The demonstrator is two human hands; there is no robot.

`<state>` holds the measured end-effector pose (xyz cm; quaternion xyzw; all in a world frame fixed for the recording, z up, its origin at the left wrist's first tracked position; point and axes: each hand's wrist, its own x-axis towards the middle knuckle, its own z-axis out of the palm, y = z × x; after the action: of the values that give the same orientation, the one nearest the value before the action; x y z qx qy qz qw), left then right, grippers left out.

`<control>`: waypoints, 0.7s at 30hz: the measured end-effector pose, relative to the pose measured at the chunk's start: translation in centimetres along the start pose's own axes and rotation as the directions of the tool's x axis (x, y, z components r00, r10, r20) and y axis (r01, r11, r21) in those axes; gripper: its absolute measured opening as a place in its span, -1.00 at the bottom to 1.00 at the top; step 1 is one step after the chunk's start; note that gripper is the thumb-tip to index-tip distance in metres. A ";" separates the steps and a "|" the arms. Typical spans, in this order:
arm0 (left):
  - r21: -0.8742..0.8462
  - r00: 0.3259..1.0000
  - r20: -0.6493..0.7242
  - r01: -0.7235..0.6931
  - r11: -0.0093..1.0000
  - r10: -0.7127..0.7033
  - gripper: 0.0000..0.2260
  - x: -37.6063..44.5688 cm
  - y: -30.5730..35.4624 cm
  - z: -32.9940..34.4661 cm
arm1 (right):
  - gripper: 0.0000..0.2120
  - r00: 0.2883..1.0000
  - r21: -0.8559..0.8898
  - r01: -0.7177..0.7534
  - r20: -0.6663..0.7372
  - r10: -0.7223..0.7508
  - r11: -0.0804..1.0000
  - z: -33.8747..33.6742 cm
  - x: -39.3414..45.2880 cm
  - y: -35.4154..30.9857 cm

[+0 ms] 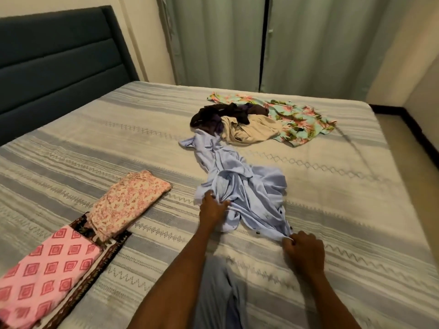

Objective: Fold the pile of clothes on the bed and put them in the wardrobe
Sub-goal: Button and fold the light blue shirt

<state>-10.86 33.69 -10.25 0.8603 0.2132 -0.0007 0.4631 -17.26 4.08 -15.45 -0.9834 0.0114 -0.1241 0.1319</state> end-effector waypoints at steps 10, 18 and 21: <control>0.152 0.872 0.410 -0.355 0.923 0.268 -0.62 -8.3 6.4 7.1 | -0.81 0.976 0.576 -0.155 0.214 0.035 0.803 -5.4 -4.3 6.2; 0.354 0.765 0.269 -0.644 0.678 0.585 -0.88 -14.0 11.0 7.2 | -0.42 0.962 0.303 0.273 -0.072 -0.263 0.913 -9.4 3.0 2.2; 0.358 0.615 0.154 -0.764 0.536 0.773 -0.79 -14.7 11.3 5.4 | -0.38 0.843 0.148 0.529 0.016 -0.537 0.836 -10.0 5.9 -0.3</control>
<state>-18.96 18.56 -1.42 0.9394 -0.1853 0.1700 0.2328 -14.01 1.51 -4.63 -0.9393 -0.2751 -0.1283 0.1598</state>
